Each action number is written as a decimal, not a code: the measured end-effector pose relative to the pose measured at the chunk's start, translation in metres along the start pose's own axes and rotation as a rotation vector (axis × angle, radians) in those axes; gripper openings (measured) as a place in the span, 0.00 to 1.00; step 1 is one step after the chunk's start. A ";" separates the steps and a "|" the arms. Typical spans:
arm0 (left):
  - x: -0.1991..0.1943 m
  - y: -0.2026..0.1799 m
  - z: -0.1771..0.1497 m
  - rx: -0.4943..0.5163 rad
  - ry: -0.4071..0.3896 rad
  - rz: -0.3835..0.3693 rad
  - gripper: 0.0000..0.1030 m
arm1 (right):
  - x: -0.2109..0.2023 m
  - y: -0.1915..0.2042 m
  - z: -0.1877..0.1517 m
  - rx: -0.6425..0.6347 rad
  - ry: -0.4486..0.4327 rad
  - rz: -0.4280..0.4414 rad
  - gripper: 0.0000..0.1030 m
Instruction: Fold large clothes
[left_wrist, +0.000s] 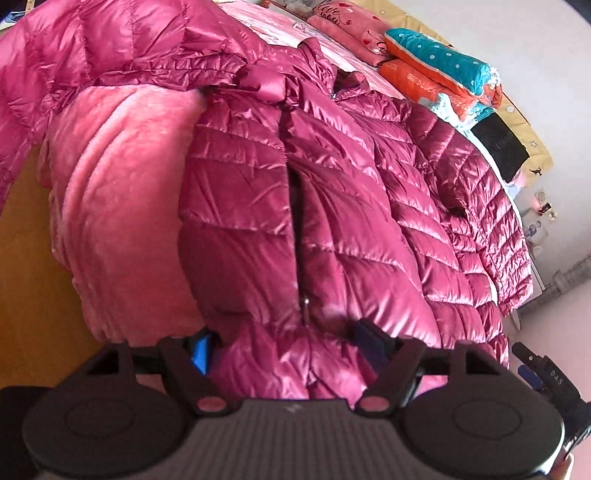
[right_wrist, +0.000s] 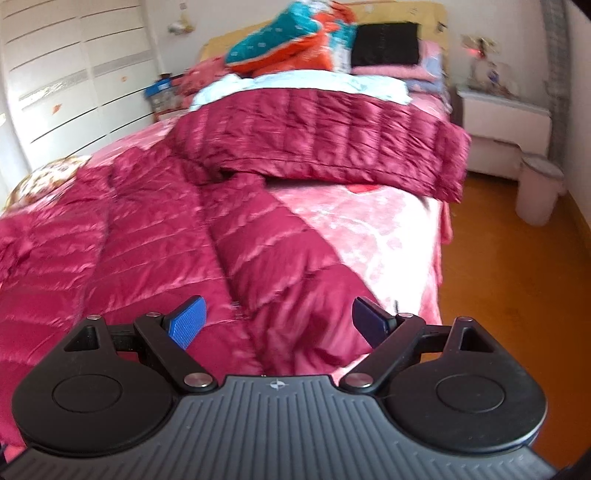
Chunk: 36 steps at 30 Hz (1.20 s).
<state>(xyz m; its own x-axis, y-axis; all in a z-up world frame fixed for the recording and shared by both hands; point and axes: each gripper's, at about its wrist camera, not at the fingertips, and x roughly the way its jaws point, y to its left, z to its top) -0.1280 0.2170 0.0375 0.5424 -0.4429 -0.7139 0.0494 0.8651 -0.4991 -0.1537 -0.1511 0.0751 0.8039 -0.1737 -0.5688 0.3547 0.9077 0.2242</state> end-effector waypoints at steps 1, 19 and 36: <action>0.000 -0.001 -0.001 0.004 0.000 0.000 0.73 | 0.001 -0.007 0.000 0.033 0.003 -0.009 1.00; -0.001 -0.003 -0.007 -0.062 -0.029 -0.015 0.46 | 0.076 -0.076 0.008 0.344 0.102 0.201 1.00; 0.009 -0.024 -0.012 -0.005 -0.016 -0.022 0.38 | 0.081 -0.022 0.008 0.114 0.146 0.256 0.85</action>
<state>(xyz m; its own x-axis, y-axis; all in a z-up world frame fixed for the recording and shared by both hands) -0.1338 0.1892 0.0373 0.5550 -0.4579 -0.6945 0.0576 0.8540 -0.5170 -0.0922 -0.1883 0.0300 0.8000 0.1195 -0.5879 0.2068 0.8649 0.4573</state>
